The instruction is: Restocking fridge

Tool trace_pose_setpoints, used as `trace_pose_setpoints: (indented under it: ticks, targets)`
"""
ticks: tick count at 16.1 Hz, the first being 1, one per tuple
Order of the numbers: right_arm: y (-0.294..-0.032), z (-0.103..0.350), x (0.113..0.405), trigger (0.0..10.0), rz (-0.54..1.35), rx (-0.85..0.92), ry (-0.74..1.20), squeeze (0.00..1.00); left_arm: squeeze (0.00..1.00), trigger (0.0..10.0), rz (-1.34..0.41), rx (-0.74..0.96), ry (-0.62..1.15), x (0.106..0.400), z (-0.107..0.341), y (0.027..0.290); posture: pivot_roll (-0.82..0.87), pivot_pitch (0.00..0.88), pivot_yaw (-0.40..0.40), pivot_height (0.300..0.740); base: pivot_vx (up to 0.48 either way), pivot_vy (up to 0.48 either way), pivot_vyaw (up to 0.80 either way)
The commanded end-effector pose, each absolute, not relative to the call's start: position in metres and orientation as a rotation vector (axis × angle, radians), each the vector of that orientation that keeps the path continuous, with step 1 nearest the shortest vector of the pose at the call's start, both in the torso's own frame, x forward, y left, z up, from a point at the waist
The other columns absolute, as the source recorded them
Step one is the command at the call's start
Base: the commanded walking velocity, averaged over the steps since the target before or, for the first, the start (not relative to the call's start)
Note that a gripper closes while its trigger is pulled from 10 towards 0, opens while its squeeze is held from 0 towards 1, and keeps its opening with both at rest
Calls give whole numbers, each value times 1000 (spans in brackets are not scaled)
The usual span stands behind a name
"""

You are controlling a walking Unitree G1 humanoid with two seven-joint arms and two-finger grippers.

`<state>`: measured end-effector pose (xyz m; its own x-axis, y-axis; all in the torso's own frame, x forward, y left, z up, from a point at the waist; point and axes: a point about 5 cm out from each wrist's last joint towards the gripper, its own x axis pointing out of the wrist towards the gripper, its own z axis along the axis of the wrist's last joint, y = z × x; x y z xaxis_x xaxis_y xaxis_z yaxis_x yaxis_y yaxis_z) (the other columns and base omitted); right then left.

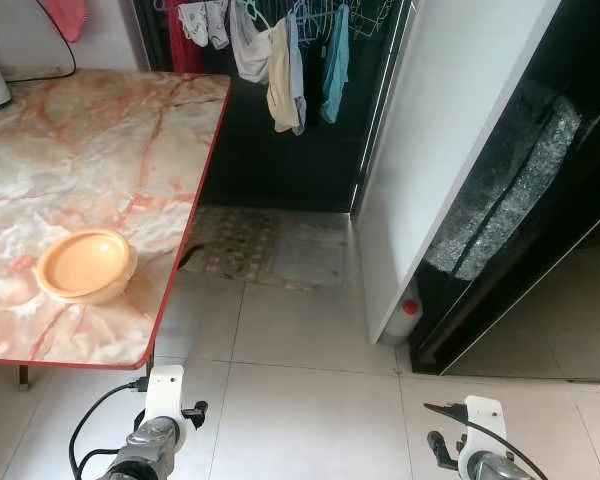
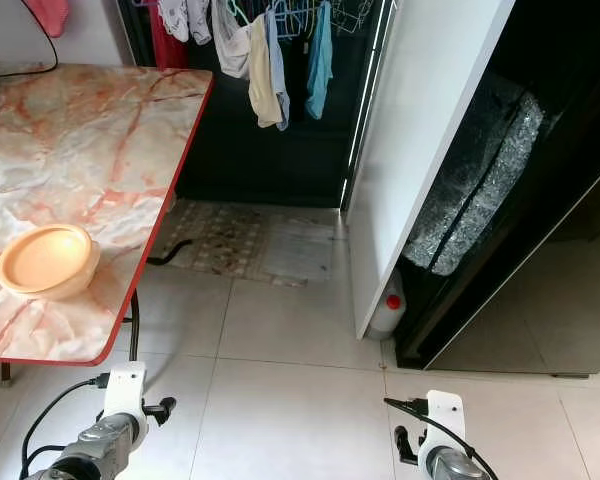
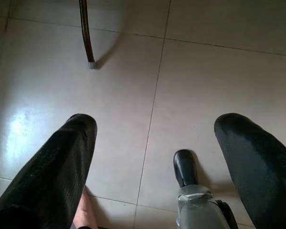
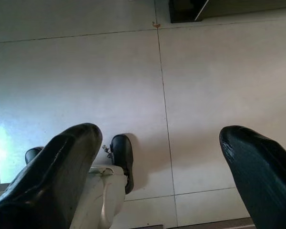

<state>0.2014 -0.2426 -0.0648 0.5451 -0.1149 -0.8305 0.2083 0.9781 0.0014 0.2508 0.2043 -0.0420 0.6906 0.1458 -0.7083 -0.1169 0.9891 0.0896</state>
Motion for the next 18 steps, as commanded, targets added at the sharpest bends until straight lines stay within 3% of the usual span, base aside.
trace_pose_setpoints:
  ticks: [1,13,18]
  targets:
    - [-250,-64,200,10000,-212,95,977,0,0,10000,155,22,816,248,-45,202,-147,69,-39,740,0,0,0]
    - [-264,-79,155,10000,-232,95,1032,0,0,10000,119,65,920,210,-69,201,-183,190,-58,740,0,0,0]
    - [-261,-81,152,10000,-218,97,1029,0,0,10000,92,73,898,209,-68,205,-183,203,-46,740,0,0,0]
